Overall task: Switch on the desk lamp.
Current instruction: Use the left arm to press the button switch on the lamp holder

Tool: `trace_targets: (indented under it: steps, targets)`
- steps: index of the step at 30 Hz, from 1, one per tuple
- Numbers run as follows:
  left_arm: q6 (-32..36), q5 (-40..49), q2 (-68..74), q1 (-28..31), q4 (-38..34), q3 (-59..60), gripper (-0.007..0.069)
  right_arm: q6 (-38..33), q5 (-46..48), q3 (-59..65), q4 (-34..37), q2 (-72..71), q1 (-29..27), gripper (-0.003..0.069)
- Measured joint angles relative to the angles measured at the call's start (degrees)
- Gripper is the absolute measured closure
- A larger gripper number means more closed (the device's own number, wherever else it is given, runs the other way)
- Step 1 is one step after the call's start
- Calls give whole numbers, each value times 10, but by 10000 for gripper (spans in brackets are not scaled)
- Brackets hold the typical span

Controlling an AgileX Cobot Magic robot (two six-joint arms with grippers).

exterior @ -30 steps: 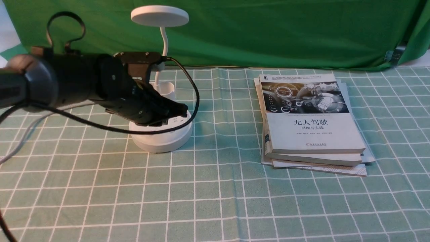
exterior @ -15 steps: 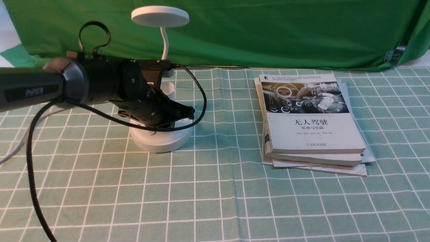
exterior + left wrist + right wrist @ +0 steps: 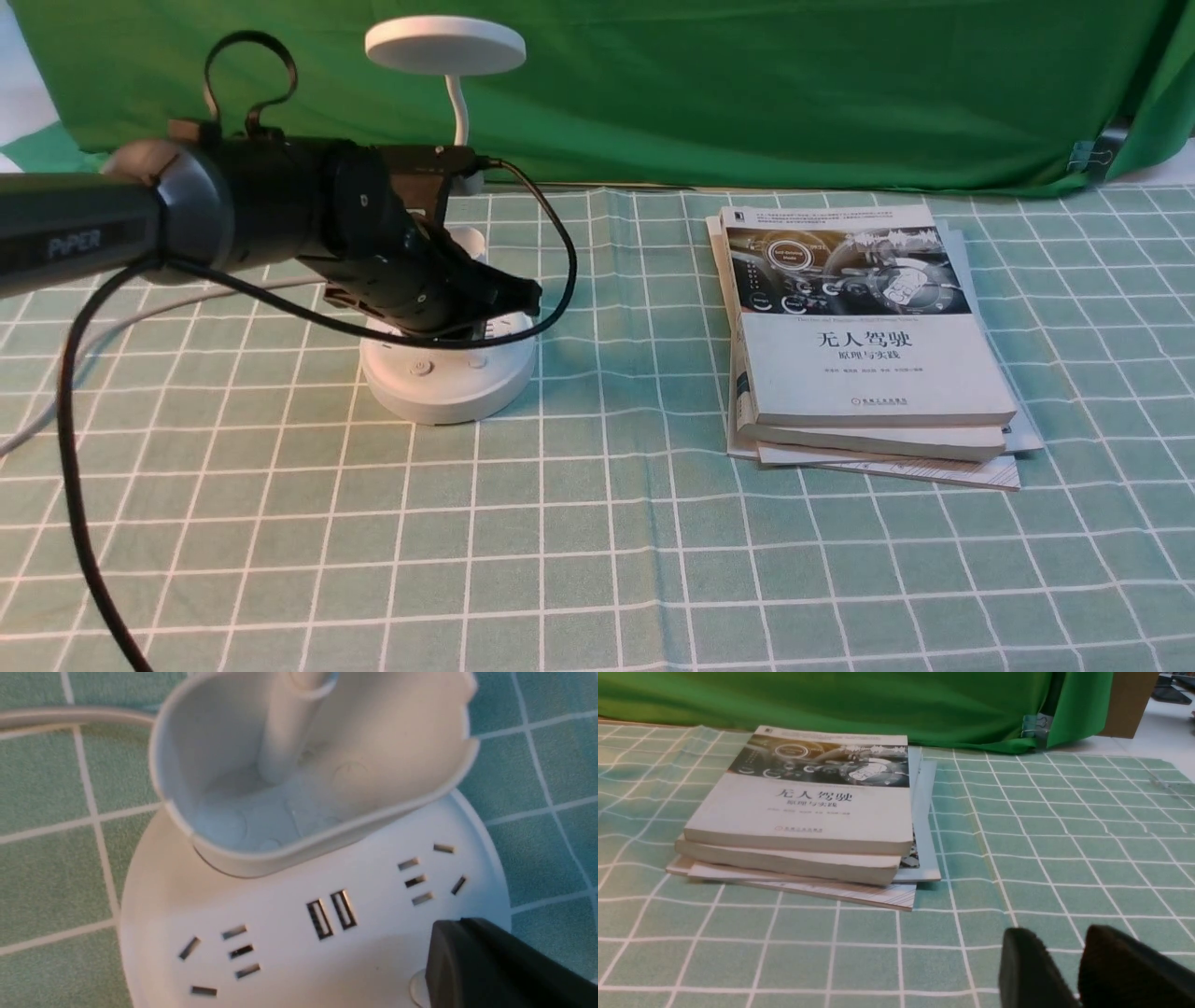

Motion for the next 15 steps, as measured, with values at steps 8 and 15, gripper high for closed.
trace_targets:
  steps: [8,15]
  targets:
    - [0,7,19,0,-16,-1,623,0,0,0,0,0,0,419]
    - [4,-5,33,0,-31,-8,623,0,0,0,0,0,0,419]
